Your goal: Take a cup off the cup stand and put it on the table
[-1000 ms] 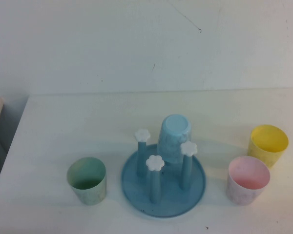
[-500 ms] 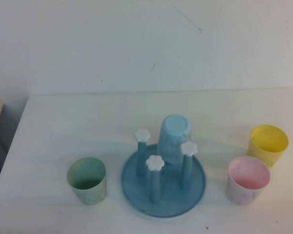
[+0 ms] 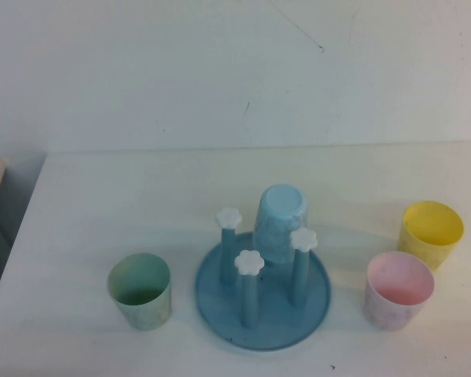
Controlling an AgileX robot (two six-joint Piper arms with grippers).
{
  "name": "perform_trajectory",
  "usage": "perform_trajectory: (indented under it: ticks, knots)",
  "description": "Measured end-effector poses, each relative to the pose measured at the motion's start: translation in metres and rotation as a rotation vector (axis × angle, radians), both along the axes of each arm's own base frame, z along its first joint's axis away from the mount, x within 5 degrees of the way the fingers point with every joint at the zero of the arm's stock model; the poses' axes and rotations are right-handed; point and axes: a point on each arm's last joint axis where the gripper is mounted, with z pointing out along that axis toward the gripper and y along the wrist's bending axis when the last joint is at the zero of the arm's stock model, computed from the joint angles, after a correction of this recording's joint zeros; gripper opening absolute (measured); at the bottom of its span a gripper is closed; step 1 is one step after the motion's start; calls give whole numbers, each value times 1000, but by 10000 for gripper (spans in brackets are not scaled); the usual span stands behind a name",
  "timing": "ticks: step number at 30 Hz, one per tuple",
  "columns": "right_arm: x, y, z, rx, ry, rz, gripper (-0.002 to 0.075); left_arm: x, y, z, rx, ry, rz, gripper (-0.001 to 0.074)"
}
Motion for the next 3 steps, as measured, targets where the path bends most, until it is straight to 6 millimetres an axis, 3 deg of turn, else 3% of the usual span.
perform_trajectory:
  ticks: [3]
  knots:
    - [0, 0, 0, 0, 0, 0, -1, 0, 0, 0, 0, 0, 0, -2]
